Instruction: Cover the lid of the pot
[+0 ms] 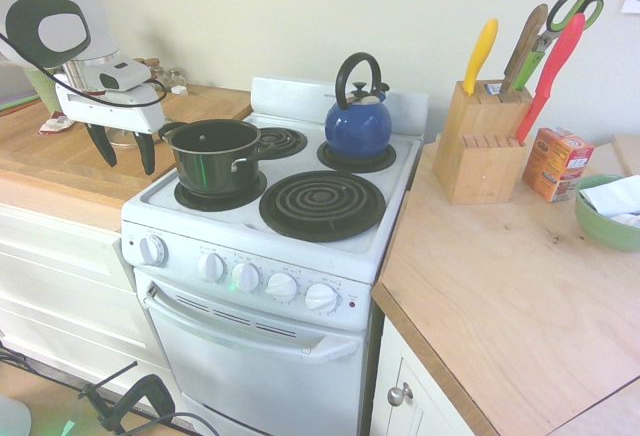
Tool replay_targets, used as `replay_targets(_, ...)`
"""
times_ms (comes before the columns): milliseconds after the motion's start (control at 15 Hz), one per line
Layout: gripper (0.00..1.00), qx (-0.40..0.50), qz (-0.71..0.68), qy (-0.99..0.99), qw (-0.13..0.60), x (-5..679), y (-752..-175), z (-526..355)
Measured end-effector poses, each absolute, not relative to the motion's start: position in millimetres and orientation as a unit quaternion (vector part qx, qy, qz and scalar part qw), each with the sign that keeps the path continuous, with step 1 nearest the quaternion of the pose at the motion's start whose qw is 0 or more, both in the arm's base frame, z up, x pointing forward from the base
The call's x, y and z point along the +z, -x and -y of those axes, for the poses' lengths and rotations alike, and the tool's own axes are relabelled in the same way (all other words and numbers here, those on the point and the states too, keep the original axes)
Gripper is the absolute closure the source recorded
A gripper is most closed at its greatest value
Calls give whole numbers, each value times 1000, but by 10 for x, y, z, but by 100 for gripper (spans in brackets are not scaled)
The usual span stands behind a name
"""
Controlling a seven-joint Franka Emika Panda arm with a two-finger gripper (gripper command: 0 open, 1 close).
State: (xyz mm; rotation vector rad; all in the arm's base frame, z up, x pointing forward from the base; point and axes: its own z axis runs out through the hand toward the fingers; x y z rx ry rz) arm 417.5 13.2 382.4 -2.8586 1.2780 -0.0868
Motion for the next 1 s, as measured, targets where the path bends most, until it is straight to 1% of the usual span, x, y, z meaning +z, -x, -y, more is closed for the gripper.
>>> replay_targets(200, 0, -32, -397, 917, 2, 3839, -4190, -273)
replay_targets(467, 0, -61, -368, 928, 3, 4193, -4388, -972)
replay_targets(667, 0, -75, -360, 930, 1, 4480, -4726, -1194)
replay_targets(1000, 0, -79, -402, 912, 14, 4442, -5510, -1425)
